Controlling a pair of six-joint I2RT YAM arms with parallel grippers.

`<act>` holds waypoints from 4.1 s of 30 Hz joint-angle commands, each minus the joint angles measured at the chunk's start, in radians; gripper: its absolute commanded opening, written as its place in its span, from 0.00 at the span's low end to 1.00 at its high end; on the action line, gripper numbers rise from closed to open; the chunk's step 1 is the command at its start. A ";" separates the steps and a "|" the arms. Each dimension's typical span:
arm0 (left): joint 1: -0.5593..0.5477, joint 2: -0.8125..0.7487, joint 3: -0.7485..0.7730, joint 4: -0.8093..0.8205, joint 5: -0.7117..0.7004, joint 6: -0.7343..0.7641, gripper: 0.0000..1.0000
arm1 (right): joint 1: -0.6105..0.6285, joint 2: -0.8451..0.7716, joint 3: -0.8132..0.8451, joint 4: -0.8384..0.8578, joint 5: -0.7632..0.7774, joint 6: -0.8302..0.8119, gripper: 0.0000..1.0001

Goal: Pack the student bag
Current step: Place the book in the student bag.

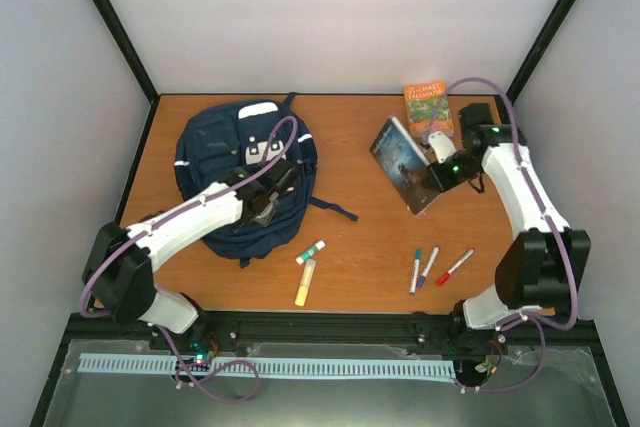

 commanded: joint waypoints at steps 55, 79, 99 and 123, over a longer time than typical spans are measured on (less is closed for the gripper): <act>-0.181 0.161 0.251 0.096 -0.153 0.236 0.01 | -0.060 -0.197 -0.260 0.315 -0.627 0.315 0.03; -0.091 0.038 0.363 0.240 -0.072 0.278 0.01 | 0.154 -0.076 -0.273 0.114 -0.909 0.387 0.03; -0.019 -0.068 0.298 0.337 0.058 0.227 0.01 | 0.384 0.299 -0.024 0.223 -1.077 0.420 0.03; -0.003 -0.157 0.225 0.376 0.108 0.221 0.01 | 0.501 0.469 0.082 0.925 -0.851 1.045 0.03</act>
